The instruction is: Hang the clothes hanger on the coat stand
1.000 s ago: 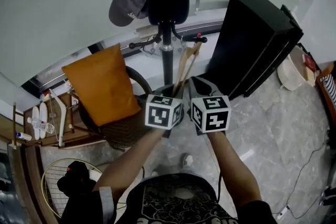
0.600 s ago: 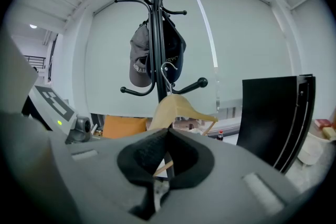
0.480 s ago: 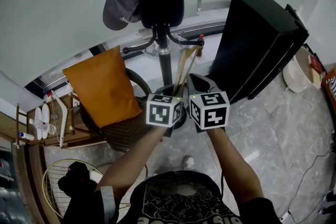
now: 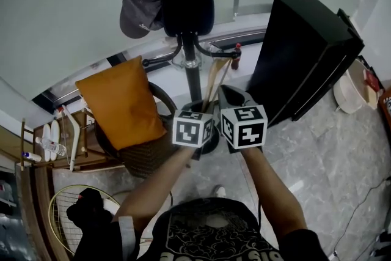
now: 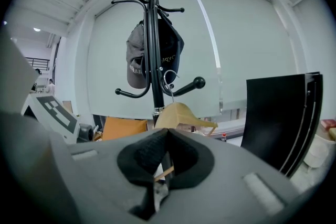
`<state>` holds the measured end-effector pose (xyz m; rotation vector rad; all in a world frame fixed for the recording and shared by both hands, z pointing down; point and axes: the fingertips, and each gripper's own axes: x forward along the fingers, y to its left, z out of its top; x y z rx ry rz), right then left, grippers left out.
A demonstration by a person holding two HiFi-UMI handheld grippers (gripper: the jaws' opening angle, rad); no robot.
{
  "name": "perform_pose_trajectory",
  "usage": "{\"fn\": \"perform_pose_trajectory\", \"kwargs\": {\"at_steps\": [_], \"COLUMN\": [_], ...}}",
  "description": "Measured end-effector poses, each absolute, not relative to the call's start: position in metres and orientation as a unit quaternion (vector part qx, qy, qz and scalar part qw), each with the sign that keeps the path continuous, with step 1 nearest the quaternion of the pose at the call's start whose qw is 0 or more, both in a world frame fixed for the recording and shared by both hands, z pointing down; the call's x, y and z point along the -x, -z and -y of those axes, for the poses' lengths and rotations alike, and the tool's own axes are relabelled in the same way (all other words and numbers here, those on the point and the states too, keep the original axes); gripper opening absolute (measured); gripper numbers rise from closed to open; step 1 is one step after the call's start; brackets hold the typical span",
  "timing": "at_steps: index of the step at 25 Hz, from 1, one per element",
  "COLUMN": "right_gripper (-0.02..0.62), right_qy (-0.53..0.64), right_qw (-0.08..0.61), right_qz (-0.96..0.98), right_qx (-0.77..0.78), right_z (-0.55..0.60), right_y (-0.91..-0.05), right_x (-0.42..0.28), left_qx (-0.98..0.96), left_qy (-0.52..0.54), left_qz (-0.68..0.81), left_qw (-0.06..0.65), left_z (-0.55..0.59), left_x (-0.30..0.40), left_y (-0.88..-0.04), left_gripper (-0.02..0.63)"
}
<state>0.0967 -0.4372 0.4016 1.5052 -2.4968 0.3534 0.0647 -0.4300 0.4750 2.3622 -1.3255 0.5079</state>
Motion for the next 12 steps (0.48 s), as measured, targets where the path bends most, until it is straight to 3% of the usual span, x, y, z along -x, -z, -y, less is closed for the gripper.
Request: {"fn": "perform_pose_trajectory", "kwargs": {"at_steps": [12], "right_gripper": [0.000], "right_qy": [-0.124], "right_qw": [0.107], "right_qz": [0.845], "right_qx": [-0.509], "right_z": [0.439], "right_y": [-0.408], "right_x": [-0.101], "left_qx": [-0.833], "left_qy": [-0.194], "left_qz": [0.478], "left_qw": [0.198], "left_z": [0.431], "left_x": [-0.065], "left_y": [-0.493], "left_gripper": [0.038]}}
